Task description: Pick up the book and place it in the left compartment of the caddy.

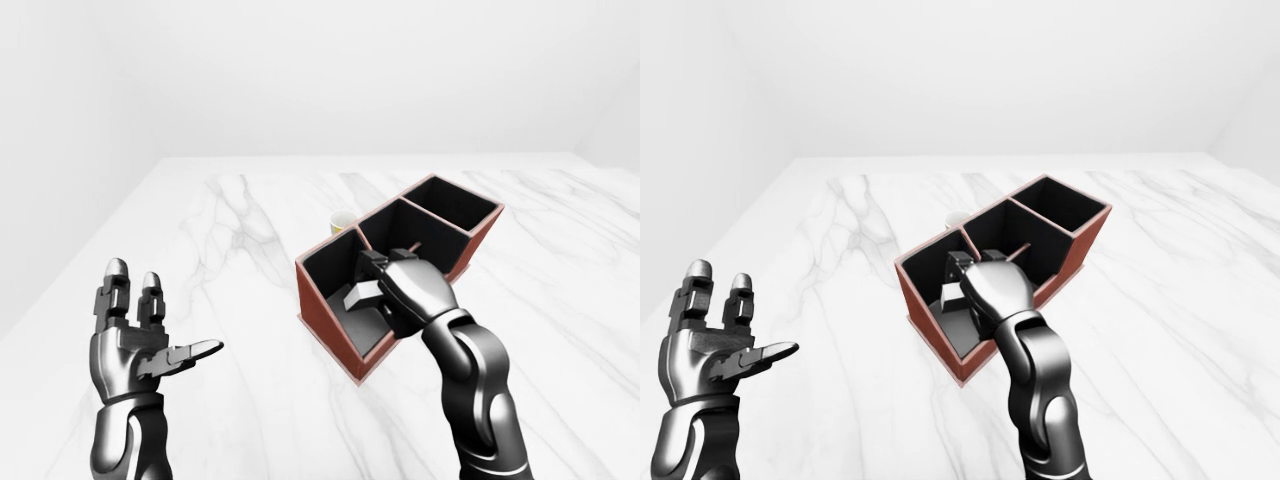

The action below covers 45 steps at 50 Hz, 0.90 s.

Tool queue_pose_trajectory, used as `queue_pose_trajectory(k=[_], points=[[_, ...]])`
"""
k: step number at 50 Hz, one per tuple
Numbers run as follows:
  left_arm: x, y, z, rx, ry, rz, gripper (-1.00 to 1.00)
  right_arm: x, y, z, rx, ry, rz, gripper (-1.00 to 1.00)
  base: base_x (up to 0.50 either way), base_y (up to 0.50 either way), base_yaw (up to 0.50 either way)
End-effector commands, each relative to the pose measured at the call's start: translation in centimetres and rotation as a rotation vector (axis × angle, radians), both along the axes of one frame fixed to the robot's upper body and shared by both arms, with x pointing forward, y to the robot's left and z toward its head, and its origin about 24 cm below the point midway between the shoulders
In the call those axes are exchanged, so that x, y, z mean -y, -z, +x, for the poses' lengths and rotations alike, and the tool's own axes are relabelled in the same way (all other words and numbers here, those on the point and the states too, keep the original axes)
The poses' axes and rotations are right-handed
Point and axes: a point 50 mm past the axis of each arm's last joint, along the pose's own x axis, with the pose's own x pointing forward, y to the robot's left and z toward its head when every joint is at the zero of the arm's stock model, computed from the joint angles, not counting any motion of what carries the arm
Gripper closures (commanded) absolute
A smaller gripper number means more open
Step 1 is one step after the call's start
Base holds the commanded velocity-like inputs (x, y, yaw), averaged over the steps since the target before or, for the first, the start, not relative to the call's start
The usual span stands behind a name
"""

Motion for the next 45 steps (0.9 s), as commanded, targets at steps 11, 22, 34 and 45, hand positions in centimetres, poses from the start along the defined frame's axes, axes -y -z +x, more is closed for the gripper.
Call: queue_pose_trajectory(k=[11,22,34,45], points=[[-0.1,0.3,-0.1,-0.003,0.0,-0.004,-1.0,-0.4,0.3,0.1,-0.014,-0.006,0.003,1.0,0.0,0.0,0.0],[-0.2,0.3,-0.2,-0.003,-0.002,-0.006,-1.0,-0.8,0.4,-0.1,-0.018,-0.01,-0.004,1.0,0.0,0.0,0.0],[-0.1,0.4,-0.1,-0.006,-0.001,-0.005,-1.0,-0.6,1.2,0.3,-0.05,0.012,-0.038,1.0,0.0,0.0,0.0],[0.0,0.2,-0.2,-0.004,0.001,-0.004,-1.0,0.0,2.2,0.6,-0.088,0.047,-0.077,1.0,0.0,0.0,0.0]])
